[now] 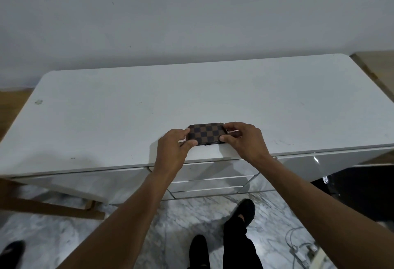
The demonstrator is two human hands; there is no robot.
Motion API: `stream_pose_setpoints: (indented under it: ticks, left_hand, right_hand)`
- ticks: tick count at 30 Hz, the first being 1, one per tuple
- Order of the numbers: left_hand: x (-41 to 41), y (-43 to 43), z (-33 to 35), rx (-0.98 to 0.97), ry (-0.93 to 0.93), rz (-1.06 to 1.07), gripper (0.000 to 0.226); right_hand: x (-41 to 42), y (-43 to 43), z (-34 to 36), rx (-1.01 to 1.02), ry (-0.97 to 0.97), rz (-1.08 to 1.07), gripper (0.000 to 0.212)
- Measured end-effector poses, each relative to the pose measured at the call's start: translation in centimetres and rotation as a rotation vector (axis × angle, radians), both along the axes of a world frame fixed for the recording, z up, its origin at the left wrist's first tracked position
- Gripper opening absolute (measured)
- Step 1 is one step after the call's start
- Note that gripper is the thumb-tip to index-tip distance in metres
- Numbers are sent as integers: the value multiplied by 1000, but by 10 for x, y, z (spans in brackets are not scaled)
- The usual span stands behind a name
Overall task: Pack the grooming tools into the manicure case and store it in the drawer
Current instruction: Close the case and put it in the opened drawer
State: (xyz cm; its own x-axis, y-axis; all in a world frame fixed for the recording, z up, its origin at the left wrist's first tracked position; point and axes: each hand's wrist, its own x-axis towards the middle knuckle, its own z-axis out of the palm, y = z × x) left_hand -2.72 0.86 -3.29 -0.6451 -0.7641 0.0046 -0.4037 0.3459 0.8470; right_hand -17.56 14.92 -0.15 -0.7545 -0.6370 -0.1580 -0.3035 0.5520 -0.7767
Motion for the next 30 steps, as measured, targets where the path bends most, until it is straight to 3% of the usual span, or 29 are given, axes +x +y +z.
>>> stream_pose_setpoints:
  ticks: [18,24,30]
  left_hand:
    - [-3,1,-2,-119,-77,-56,43]
    - [-4,5,2,-228,-153,-97,31]
    - [-1,7,4,-205,-207,-139,47]
  right_hand:
    - [7,-4,4,131,157,88,34]
    - [15,-4,5,141,199,80,34]
    - [25,1,9,209,235,115,37]
